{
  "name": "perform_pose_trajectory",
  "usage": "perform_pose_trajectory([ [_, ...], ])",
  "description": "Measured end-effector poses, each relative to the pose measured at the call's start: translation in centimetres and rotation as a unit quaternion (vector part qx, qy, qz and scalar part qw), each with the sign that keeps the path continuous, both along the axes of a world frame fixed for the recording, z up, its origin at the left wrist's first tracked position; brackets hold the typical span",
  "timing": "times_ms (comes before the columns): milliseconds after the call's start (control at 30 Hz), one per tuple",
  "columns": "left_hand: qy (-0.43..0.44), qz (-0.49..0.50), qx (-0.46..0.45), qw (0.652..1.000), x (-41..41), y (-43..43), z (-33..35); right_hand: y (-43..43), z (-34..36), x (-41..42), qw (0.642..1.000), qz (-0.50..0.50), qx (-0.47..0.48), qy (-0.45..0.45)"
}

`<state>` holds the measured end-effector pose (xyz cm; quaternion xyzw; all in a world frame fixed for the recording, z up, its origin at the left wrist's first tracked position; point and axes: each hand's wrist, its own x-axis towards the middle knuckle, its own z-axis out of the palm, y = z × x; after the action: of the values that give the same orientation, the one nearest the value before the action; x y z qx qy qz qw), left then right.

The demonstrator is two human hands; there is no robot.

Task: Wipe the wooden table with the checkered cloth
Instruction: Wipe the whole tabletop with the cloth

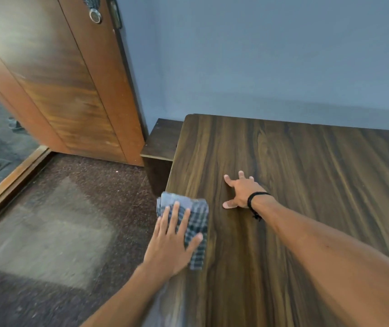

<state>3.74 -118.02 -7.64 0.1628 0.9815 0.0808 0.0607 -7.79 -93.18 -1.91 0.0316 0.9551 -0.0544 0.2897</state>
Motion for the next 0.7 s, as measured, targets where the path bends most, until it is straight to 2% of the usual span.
perform_pose_trajectory([
  [100,-0.025,0.011,0.003,1.0,0.8,-1.2,-0.7,-0.2,0.0,0.0,1.0,0.001,0.007,0.004],
  [300,-0.045,0.048,-0.011,0.998,-8.4,3.5,1.9,0.0,0.2,0.8,1.0,0.009,0.003,0.005],
  [433,-0.003,-0.009,0.016,1.0,-2.0,1.1,-0.7,0.2,0.1,1.1,1.0,0.011,-0.011,0.006],
  [500,-0.003,-0.007,0.011,1.0,-0.7,-0.1,-1.3,0.1,0.0,1.0,1.0,0.009,-0.011,0.007],
  [700,-0.047,0.083,-0.017,0.995,-9.9,4.7,2.0,0.0,-0.1,1.2,1.0,0.006,-0.002,0.015],
])
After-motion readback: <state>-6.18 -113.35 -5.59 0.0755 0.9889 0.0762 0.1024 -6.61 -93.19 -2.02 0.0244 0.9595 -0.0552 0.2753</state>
